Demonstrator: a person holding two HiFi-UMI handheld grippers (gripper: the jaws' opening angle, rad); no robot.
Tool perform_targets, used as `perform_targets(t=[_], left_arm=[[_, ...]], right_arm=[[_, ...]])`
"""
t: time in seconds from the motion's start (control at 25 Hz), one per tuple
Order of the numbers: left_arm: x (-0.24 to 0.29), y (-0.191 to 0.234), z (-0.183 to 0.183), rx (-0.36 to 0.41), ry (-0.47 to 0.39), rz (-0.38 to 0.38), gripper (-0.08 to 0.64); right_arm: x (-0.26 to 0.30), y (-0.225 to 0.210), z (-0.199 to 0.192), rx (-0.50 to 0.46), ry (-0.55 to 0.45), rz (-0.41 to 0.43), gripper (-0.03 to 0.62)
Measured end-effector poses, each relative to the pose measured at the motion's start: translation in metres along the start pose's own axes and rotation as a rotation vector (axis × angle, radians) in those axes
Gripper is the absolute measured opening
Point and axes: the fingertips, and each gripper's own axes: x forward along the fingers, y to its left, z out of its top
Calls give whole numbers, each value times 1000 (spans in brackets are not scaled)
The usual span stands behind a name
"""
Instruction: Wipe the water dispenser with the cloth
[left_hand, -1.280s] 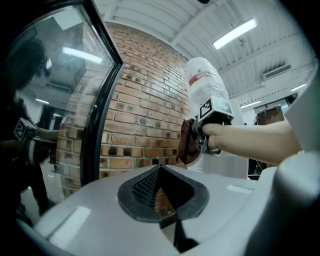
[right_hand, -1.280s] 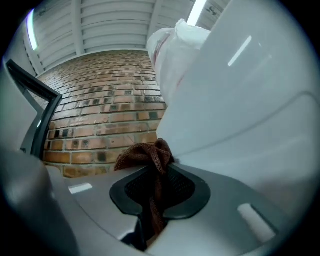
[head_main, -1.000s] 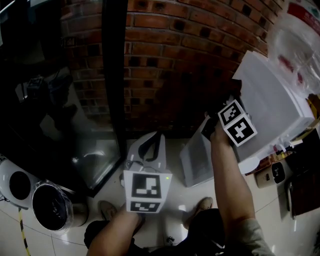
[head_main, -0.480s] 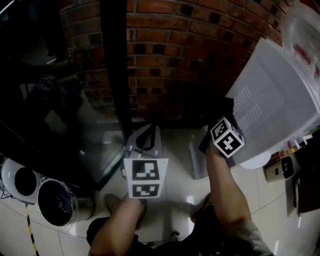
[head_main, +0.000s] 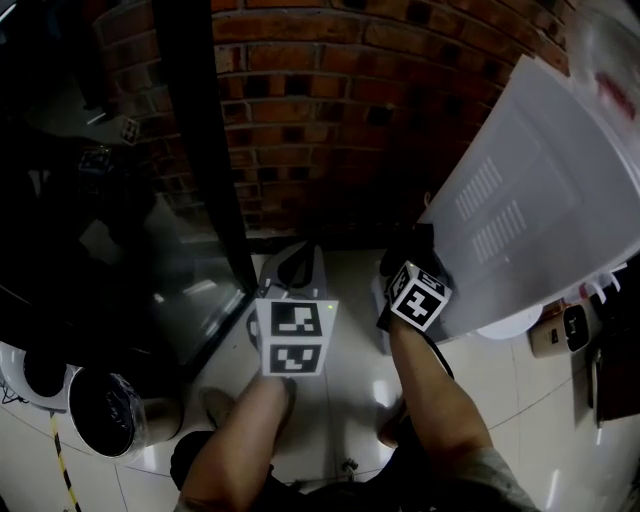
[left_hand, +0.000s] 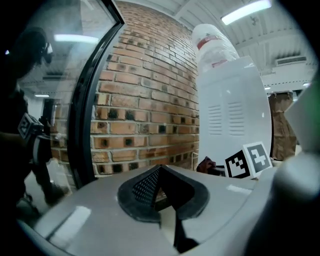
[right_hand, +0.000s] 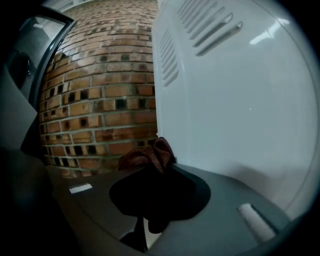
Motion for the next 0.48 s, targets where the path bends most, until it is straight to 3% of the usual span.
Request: perform_targets(t=[0.24, 0.48], left_arm=[[10, -6, -10, -5, 36, -19, 0], [4, -5, -1, 17, 14, -53, 0]], right_arm=[[21, 10, -45, -179, 94, 14, 71], [41, 19, -94, -266, 188, 6, 71]])
